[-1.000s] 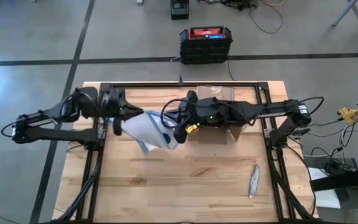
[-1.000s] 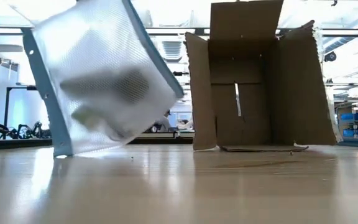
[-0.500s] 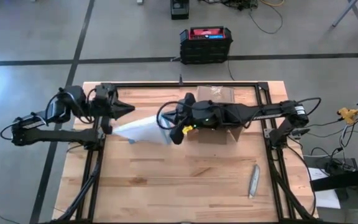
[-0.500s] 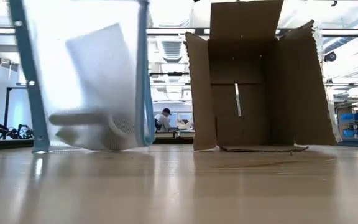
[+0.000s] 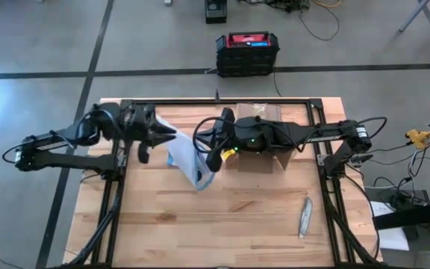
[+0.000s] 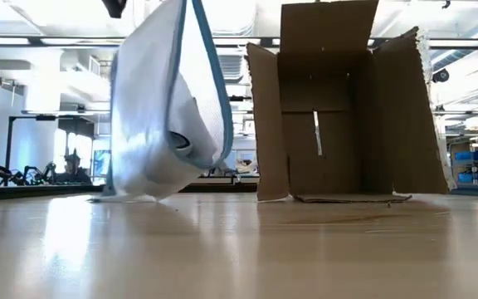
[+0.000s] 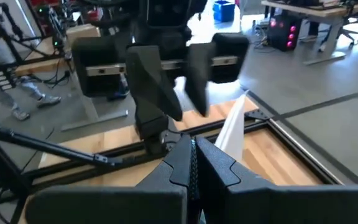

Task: Pack items into zip bag
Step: Close the blue transparent zip bag

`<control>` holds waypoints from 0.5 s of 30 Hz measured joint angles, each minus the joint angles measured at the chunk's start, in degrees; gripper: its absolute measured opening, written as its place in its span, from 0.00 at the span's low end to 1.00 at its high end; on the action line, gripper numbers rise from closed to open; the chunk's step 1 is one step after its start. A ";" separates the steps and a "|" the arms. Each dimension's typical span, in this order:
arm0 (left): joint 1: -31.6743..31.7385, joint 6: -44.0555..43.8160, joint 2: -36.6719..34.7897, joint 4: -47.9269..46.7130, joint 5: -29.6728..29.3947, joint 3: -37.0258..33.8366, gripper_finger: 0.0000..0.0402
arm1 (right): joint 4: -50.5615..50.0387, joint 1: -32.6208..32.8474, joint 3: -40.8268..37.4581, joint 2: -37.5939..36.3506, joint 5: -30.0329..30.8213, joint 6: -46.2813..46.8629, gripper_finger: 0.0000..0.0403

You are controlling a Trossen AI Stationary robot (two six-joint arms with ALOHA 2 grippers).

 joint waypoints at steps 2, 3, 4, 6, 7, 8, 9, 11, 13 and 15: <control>0.00 1.04 2.32 0.01 0.28 2.14 0.30 | -0.65 0.38 -0.02 0.39 -0.69 -0.38 0.00; 0.00 1.41 3.67 -0.39 0.92 3.42 0.34 | -0.83 0.50 -0.03 0.79 -1.05 -0.37 0.00; 0.00 1.98 5.07 -1.02 2.18 4.82 0.37 | -0.96 0.55 -0.02 1.23 -1.19 -0.36 0.00; -0.01 4.05 8.34 -3.70 5.32 7.86 0.43 | -1.66 0.61 -0.11 1.83 -1.47 -0.36 0.00; -0.07 5.20 10.24 -5.77 6.89 9.44 0.46 | -1.68 0.61 -0.11 2.18 -1.49 -0.28 0.00; -0.07 6.20 12.07 -7.96 8.32 11.11 0.48 | -1.67 0.60 -0.11 2.34 -1.49 -0.12 0.00; -0.07 7.29 14.03 -10.97 9.27 12.98 0.50 | -1.86 0.55 -0.12 2.39 -1.47 0.06 0.00; -0.07 10.23 17.71 -18.02 10.08 16.91 0.52 | -1.60 0.55 -0.13 2.36 -1.21 0.07 0.00; -0.07 13.29 20.95 -25.18 10.80 21.30 0.54 | -1.75 0.55 -0.13 2.23 -0.93 0.07 0.00; -0.24 15.70 23.63 -31.44 11.05 25.35 0.54 | -2.17 0.55 -0.13 2.04 -0.95 0.08 0.00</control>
